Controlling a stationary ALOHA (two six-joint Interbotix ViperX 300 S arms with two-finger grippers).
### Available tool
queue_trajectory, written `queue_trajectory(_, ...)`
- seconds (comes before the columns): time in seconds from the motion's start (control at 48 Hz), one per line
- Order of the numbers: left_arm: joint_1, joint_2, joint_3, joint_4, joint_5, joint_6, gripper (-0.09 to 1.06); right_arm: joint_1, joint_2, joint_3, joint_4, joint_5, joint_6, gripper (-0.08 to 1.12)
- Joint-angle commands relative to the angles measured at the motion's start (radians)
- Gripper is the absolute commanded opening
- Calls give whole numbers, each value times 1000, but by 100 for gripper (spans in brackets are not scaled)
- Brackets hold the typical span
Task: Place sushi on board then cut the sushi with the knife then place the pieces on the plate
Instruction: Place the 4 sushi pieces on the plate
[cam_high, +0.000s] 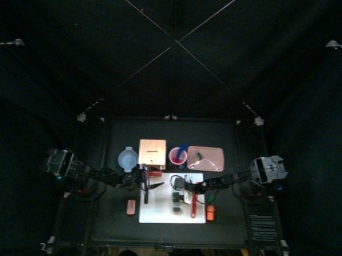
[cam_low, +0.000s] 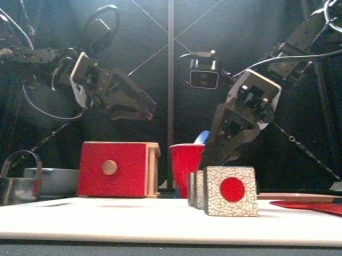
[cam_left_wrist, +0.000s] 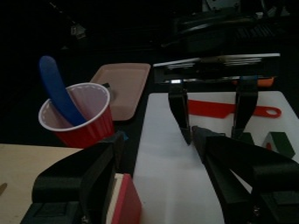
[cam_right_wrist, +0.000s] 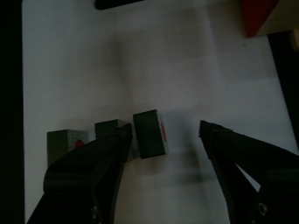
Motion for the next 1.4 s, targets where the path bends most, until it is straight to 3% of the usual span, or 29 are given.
queue_trajectory(0.021, 3, -5, -12, 2, -5, 0, 96, 2, -8, -8, 3, -5, 0, 93)
queue_trajectory(0.271, 3, -5, -11, 2, -5, -2, 96, -2, 14, -9, 21, -5, 0, 90)
queue_trajectory(0.604, 3, -5, -11, 2, -6, -2, 96, -12, 6, -8, 51, 8, 0, 60)
queue_trajectory(0.792, 3, -5, -11, 0, -5, -2, 96, -35, -91, 43, 106, 92, 0, 60)
queue_trajectory(1.104, 3, -5, -9, 0, -5, 0, 96, -71, -307, 232, 302, 327, 0, 59)
queue_trajectory(1.396, 5, -3, -9, 0, -5, 2, 96, -126, -385, 288, 399, 471, 2, 59)
